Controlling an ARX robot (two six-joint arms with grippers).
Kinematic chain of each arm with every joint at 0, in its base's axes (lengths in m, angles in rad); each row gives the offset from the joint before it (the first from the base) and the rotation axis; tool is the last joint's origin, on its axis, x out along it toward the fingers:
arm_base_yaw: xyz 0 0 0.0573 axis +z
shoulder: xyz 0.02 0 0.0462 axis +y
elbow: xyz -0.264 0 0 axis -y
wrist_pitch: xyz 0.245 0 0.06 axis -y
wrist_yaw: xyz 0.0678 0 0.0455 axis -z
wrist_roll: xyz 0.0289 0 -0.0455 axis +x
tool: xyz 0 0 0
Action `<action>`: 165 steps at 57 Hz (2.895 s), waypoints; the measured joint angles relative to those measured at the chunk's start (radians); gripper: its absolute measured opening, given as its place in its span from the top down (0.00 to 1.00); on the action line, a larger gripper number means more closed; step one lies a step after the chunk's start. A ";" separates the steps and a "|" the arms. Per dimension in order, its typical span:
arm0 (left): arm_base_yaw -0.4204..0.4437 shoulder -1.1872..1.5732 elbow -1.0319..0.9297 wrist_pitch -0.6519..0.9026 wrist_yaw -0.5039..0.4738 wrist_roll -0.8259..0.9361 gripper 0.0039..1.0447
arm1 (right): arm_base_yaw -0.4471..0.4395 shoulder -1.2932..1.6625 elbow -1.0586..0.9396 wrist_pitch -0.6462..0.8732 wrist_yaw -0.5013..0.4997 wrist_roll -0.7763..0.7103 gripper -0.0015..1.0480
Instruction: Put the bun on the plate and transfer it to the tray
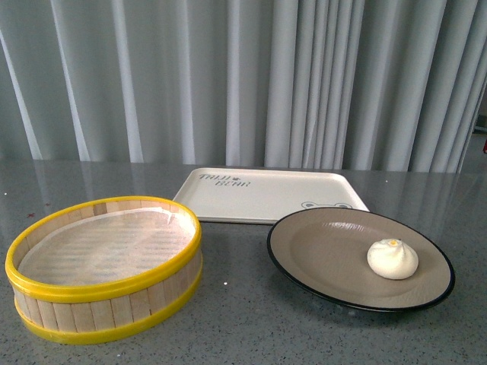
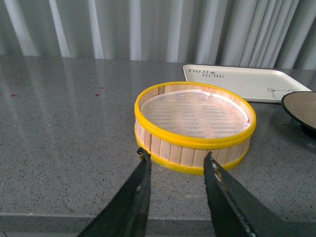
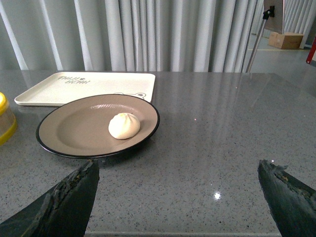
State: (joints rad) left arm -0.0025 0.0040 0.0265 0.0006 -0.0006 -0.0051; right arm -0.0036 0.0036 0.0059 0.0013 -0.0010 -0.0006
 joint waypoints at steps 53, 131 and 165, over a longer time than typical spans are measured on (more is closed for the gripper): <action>0.000 0.000 0.000 0.000 0.000 0.001 0.06 | -0.294 0.632 0.201 -0.030 -0.034 0.039 0.08; 0.000 0.000 0.000 0.000 0.000 0.000 0.06 | 0.058 1.354 0.779 -0.295 -0.033 -1.141 0.08; 0.000 0.000 0.000 0.000 0.000 0.000 0.06 | 0.114 1.547 0.839 -0.195 -0.065 -1.301 0.08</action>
State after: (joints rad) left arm -0.0025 0.0036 0.0261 0.0006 -0.0006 -0.0048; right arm 0.1101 1.5501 0.8448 -0.1940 -0.0658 -1.3018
